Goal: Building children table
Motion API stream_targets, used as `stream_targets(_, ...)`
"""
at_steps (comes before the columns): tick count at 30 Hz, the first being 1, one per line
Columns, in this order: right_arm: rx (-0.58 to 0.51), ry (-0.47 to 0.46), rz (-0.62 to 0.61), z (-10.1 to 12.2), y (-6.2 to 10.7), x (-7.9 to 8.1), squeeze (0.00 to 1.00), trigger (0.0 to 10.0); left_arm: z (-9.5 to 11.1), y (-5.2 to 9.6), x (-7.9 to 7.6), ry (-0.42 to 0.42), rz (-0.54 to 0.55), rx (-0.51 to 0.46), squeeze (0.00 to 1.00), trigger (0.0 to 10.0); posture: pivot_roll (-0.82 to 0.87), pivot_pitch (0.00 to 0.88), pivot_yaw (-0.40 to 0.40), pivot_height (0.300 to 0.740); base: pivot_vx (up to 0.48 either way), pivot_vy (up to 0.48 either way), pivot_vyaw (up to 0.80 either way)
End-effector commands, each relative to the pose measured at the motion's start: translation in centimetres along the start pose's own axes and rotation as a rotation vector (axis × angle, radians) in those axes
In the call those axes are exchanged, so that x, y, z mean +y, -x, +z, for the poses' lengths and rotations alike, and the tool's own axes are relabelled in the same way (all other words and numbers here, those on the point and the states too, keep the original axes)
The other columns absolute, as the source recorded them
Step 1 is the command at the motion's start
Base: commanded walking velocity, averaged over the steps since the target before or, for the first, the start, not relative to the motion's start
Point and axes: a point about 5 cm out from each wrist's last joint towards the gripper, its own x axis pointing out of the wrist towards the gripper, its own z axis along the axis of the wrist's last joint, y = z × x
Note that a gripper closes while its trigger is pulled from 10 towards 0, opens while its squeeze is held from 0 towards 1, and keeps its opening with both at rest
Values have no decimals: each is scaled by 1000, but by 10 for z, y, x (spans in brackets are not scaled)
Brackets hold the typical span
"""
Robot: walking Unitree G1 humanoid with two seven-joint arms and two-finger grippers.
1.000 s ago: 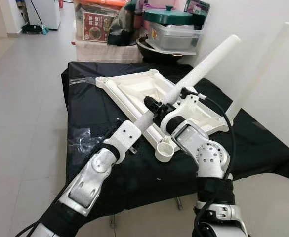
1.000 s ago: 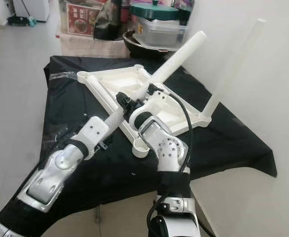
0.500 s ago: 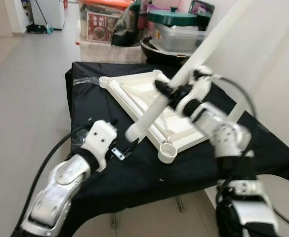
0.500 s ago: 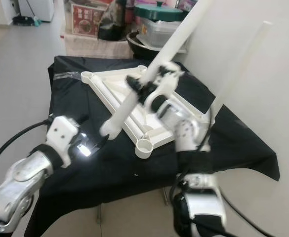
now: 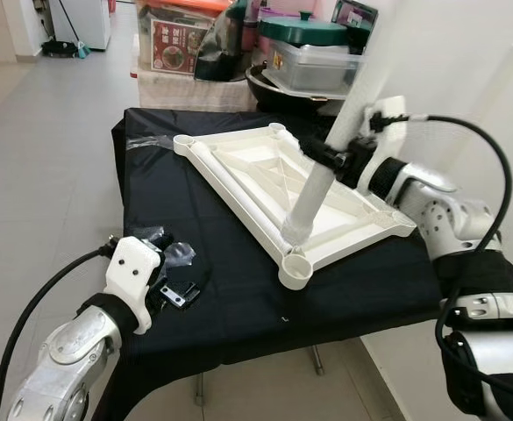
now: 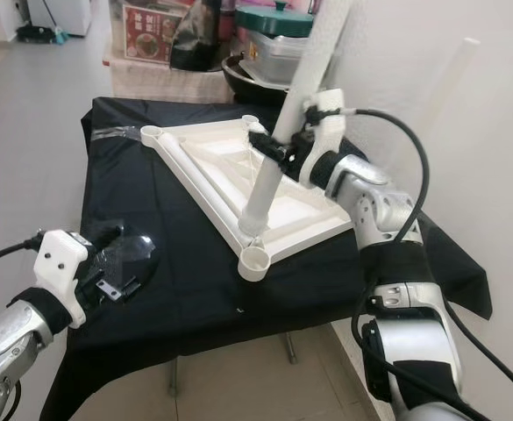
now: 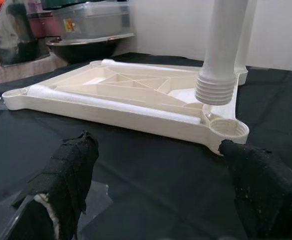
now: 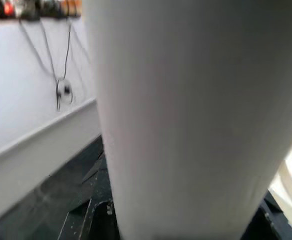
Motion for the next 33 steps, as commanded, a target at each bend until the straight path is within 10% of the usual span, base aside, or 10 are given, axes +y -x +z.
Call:
stream_targets(1, 10, 15, -12, -3, 4, -5, 0, 0, 0, 1, -3, 13, -20, 8, 0, 10000, 153, 0, -184, 740, 0, 0, 0)
stream_targets(20, 54, 71, -51, -41, 11, 1, 0, 0, -5, 12, 6, 29, 12, 44, 0, 10000, 158, 0, -169, 740, 0, 0, 0)
stream_targets(33, 45, 20, -30, -76, 13, 37, 0, 0, -5, 9, 9, 31, 14, 39, 0, 10000, 151, 0, -153, 740, 0, 0, 0)
